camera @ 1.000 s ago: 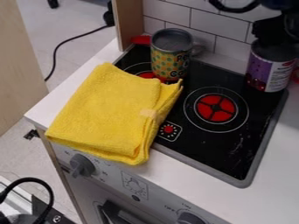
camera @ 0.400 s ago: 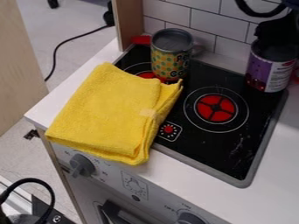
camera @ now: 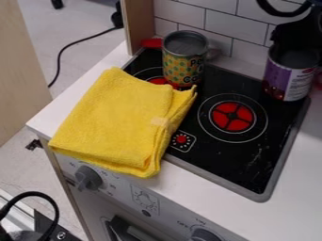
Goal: Move the bobbin on the resistance
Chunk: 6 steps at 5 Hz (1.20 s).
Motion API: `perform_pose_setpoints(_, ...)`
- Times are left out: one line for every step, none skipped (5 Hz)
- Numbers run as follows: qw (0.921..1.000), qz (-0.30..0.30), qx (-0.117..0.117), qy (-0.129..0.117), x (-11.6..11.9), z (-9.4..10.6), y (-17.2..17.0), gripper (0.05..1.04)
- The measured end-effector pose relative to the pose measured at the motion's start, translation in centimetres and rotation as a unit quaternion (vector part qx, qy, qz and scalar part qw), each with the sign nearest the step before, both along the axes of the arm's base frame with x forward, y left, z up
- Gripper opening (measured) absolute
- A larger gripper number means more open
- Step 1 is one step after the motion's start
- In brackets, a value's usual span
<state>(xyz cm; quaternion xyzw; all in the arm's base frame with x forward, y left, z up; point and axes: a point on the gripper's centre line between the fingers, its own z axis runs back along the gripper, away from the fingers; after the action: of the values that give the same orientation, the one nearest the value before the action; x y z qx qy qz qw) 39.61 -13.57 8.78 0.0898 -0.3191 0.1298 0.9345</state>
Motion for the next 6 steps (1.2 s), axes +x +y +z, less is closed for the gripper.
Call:
perform_pose_setpoints(1.0000, -0.001, 0.003, 0.008, -1.0, 0.0, 0.5, 0.999)
perform_pose_setpoints(0.9998, -0.005, -0.006, 0.021, -2.2, 0.1, 0.8, 0.999)
perform_pose_setpoints(0.9993, 0.000, -0.019, 0.031, -3.2, 0.3, 1.3, 0.999)
perform_pose_setpoints(0.9991, -0.006, -0.019, 0.036, -4.0, 0.4, 1.7, 0.999)
perform_pose_setpoints(0.9986, -0.007, -0.022, 0.047, -4.8, 0.4, 2.1, 0.999)
perform_pose_setpoints(0.9974, -0.024, -0.021, 0.065, -5.7, 0.4, 2.2, 0.999)
